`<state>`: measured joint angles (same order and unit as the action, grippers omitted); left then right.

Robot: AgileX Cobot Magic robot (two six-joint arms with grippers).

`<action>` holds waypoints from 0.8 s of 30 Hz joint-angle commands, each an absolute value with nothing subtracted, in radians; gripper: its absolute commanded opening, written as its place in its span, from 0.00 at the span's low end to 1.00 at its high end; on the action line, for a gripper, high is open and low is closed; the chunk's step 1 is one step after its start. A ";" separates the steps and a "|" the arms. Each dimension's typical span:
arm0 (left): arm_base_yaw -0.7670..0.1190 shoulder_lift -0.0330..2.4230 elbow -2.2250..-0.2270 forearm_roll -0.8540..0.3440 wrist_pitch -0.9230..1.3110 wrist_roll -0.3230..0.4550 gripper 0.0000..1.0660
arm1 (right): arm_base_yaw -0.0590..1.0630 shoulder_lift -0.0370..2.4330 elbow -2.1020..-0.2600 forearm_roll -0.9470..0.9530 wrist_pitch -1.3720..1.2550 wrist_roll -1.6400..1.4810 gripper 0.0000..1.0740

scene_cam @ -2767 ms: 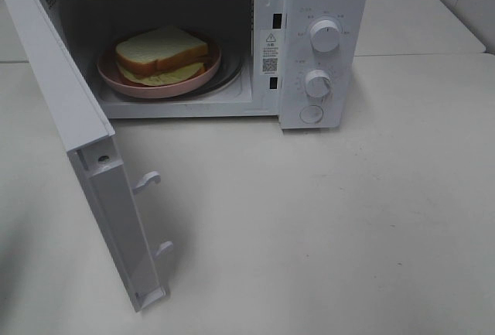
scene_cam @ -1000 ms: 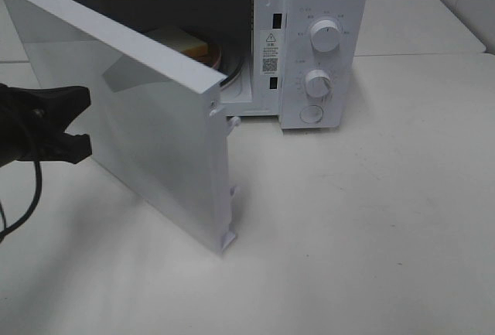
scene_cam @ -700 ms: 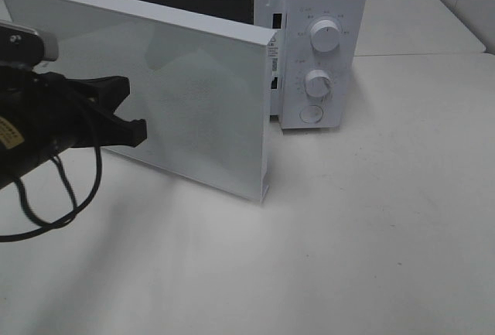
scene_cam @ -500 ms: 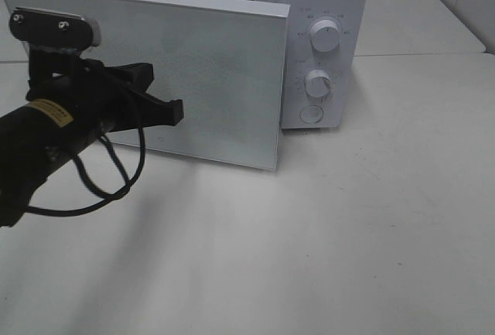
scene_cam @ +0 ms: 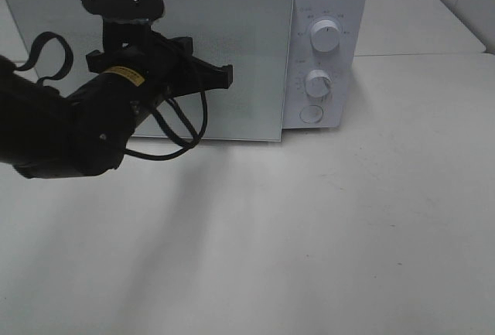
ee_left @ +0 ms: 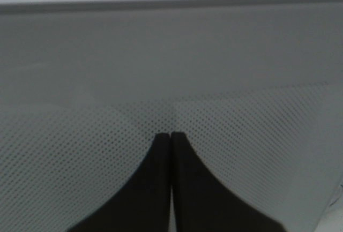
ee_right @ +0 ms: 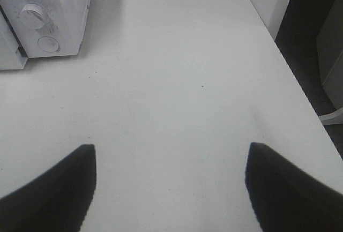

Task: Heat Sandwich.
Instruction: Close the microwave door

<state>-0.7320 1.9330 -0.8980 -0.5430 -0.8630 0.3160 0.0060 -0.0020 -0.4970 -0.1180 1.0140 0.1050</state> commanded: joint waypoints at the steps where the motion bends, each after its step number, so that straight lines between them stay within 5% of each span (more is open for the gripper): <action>1: -0.740 1.955 -0.947 -0.575 -0.832 0.331 0.00 | 0.002 -0.032 -0.495 -0.118 0.999 0.098 0.70; 24: -0.699 2.020 -1.110 -0.624 -0.706 0.370 0.00 | 0.002 -0.032 -0.495 -0.118 0.999 0.098 0.70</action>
